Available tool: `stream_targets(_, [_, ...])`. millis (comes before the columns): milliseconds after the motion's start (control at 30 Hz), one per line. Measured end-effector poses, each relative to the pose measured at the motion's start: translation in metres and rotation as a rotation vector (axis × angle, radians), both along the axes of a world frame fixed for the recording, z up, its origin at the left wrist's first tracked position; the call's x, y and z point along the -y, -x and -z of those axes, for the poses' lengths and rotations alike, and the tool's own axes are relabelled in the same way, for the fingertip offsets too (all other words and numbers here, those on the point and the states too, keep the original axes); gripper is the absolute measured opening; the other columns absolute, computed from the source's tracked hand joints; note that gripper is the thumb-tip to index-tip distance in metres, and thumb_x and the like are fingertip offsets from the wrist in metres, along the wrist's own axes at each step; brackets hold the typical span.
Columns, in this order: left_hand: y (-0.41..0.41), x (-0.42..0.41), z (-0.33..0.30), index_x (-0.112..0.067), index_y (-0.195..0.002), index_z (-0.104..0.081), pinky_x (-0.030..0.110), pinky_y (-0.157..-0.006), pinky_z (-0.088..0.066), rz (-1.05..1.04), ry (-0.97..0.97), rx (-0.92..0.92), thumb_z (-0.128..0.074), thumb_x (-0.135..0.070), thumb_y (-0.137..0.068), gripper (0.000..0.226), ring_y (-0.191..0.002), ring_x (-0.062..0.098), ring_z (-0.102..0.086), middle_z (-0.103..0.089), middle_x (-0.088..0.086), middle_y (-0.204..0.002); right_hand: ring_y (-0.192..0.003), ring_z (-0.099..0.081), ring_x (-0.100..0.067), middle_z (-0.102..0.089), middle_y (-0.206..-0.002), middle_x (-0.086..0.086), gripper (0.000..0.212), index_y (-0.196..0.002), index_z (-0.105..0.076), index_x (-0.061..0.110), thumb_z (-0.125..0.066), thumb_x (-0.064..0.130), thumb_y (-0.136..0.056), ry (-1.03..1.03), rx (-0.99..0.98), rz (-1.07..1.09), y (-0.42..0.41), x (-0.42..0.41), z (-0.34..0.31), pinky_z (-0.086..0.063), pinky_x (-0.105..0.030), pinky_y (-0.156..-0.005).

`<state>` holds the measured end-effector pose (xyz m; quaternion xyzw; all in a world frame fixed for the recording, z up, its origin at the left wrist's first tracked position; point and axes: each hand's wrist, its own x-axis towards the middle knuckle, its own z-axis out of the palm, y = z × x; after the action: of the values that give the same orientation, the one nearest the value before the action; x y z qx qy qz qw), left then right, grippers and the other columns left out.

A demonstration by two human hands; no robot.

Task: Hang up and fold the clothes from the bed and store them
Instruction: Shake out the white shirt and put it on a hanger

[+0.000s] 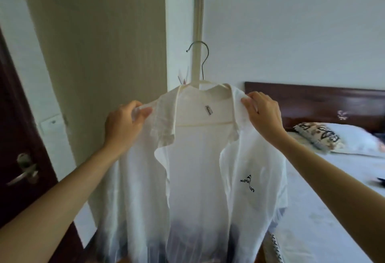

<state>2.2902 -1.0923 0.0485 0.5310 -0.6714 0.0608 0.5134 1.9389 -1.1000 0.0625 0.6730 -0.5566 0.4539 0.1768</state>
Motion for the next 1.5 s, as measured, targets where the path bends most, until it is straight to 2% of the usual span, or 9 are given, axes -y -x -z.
stream_targets(167, [0.088,0.042,0.005,-0.016,-0.088,-0.065,0.04,-0.065,-0.046,0.106,-0.024,-0.002,-0.046,-0.062,-0.082,0.05,-0.073,0.037,-0.061,-0.063,0.011,-0.074,-0.088,-0.058,-0.03,-0.065,-0.091,-0.006,0.04,-0.097,-0.063,0.01,-0.037,0.04,-0.097,0.002,0.0,0.095,0.085,0.003,0.005,-0.038,-0.04,-0.083])
stream_targets(333, [0.171,0.082,0.011,-0.015,-0.089,-0.066,0.038,-0.066,-0.045,0.194,0.005,-0.012,-0.041,-0.072,-0.076,0.064,-0.076,0.036,-0.061,-0.064,0.013,-0.077,-0.089,-0.059,-0.033,-0.067,-0.092,-0.008,0.039,-0.098,-0.064,0.009,-0.04,0.04,-0.096,0.021,0.015,0.176,0.166,0.016,0.01,-0.037,-0.04,-0.082])
stream_targets(500, [0.235,0.114,0.015,-0.011,-0.094,-0.067,0.036,-0.067,-0.04,0.214,-0.003,0.011,-0.058,-0.056,-0.089,0.046,-0.082,0.038,-0.06,-0.065,0.018,-0.084,-0.089,-0.059,-0.035,-0.067,-0.093,-0.01,0.036,-0.097,-0.064,0.008,-0.042,0.037,-0.097,0.012,0.007,0.209,0.227,0.03,0.018,-0.037,-0.04,-0.079])
stream_targets(600, [0.267,0.133,0.018,-0.008,-0.1,-0.068,0.035,-0.069,-0.038,0.202,-0.013,0.06,-0.058,-0.045,-0.092,0.04,-0.087,0.039,-0.059,-0.065,0.022,-0.09,-0.088,-0.059,-0.034,-0.067,-0.093,-0.009,0.035,-0.096,-0.064,0.008,-0.043,0.036,-0.098,-0.01,0.034,0.218,0.255,0.042,0.026,-0.038,-0.041,-0.08])
stream_targets(800, [0.315,0.187,0.028,-0.007,-0.096,-0.066,0.038,-0.066,-0.042,0.229,0.036,0.093,-0.054,-0.049,-0.094,0.043,-0.083,0.036,-0.058,-0.063,0.022,-0.085,-0.089,-0.057,-0.031,-0.066,-0.096,-0.009,0.027,-0.097,-0.064,0.008,-0.048,0.029,-0.102,-0.073,0.062,0.268,0.298,0.078,0.041,-0.037,-0.04,-0.08])
stream_targets(1000, [0.347,0.27,0.04,-0.003,-0.09,-0.066,0.042,-0.067,-0.046,0.271,0.079,0.072,-0.059,-0.039,-0.095,0.037,-0.08,0.038,-0.058,-0.064,0.02,-0.079,-0.079,-0.047,-0.017,-0.055,-0.088,0.005,0.028,-0.095,-0.063,0.008,-0.047,0.03,-0.103,-0.099,0.055,0.28,0.322,0.148,0.051,-0.034,-0.034,-0.076])
stream_targets(1200, [0.363,0.38,0.044,-0.001,-0.092,-0.067,0.037,-0.066,-0.038,0.293,0.036,0.038,-0.062,-0.032,-0.094,0.032,-0.084,0.039,-0.057,-0.063,0.02,-0.079,-0.085,-0.056,-0.025,-0.06,-0.089,0.001,0.029,-0.096,-0.064,0.008,-0.047,0.031,-0.102,-0.127,0.051,0.314,0.332,0.245,0.046,-0.034,-0.034,-0.078])
stream_targets(1367, [0.374,0.468,0.033,0.001,-0.09,-0.068,0.032,-0.067,-0.032,0.332,0.034,0.026,-0.063,-0.032,-0.093,0.033,-0.079,0.036,-0.057,-0.063,0.021,-0.078,-0.087,-0.058,-0.027,-0.064,-0.094,-0.003,0.031,-0.098,-0.064,0.007,-0.047,0.032,-0.103,-0.109,0.042,0.336,0.339,0.323,0.03,-0.038,-0.041,-0.083])
stream_targets(1500, [0.383,0.519,0.034,-0.002,-0.084,-0.066,0.032,-0.064,-0.031,0.35,0.047,0.015,-0.057,-0.037,-0.092,0.037,-0.072,0.029,-0.051,-0.052,0.006,-0.068,-0.086,-0.057,-0.026,-0.061,-0.092,-0.001,0.03,-0.099,-0.064,0.007,-0.047,0.031,-0.103,-0.12,0.052,0.347,0.348,0.37,0.032,-0.037,-0.038,-0.08])
